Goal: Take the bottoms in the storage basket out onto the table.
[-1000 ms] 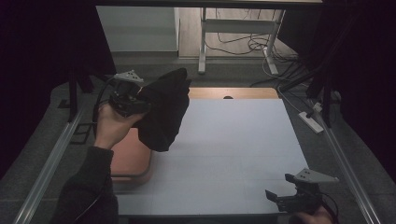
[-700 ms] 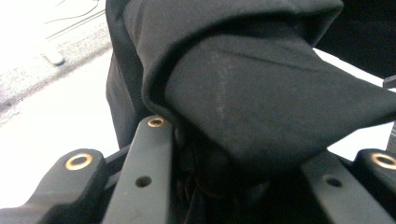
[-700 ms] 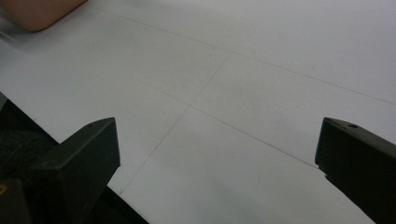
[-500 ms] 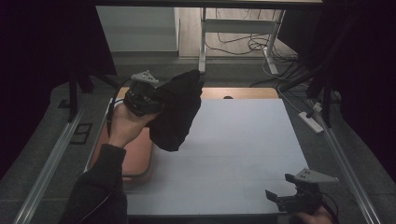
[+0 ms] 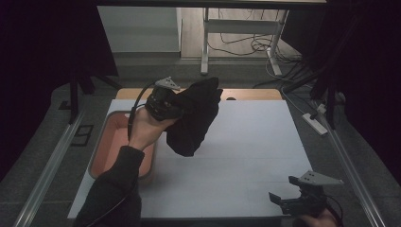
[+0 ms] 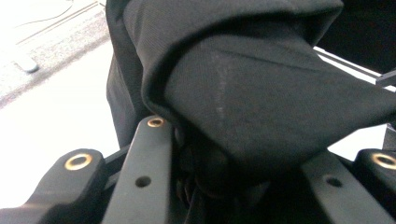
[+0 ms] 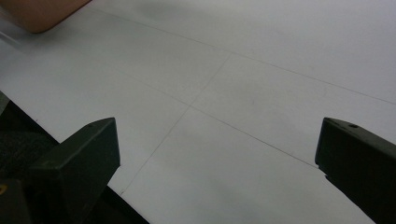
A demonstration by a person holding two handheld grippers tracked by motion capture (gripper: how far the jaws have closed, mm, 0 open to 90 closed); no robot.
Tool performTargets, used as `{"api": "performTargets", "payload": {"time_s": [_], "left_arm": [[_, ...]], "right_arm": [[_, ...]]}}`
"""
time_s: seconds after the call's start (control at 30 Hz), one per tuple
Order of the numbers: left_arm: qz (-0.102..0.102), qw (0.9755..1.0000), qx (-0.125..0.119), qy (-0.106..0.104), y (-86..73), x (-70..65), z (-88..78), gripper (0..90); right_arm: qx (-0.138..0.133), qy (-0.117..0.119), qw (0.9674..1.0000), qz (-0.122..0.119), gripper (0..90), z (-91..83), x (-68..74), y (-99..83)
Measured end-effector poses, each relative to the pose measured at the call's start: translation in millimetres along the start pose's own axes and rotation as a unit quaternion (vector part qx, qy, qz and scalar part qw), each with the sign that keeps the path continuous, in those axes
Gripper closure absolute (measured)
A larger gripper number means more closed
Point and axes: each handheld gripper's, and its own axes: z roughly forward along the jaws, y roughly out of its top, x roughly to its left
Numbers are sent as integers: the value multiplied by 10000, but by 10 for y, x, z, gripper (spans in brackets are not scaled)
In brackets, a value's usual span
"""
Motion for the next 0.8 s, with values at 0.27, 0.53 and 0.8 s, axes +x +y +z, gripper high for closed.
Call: {"api": "performTargets", "payload": {"time_s": [0.27,0.53,0.8], "left_arm": [[43,9999,56,-106,9,-67,211,718],[54,9997,122,-202,6,-105,394,716],[25,9994,217,-251,-18,-127,567,715]], "right_arm": [[-2,2,10000,11,4,-2,-2,-1],[-12,11,10000,15,3,-5,-5,-3],[-14,19,10000,15,3,-8,-6,-4]]}}
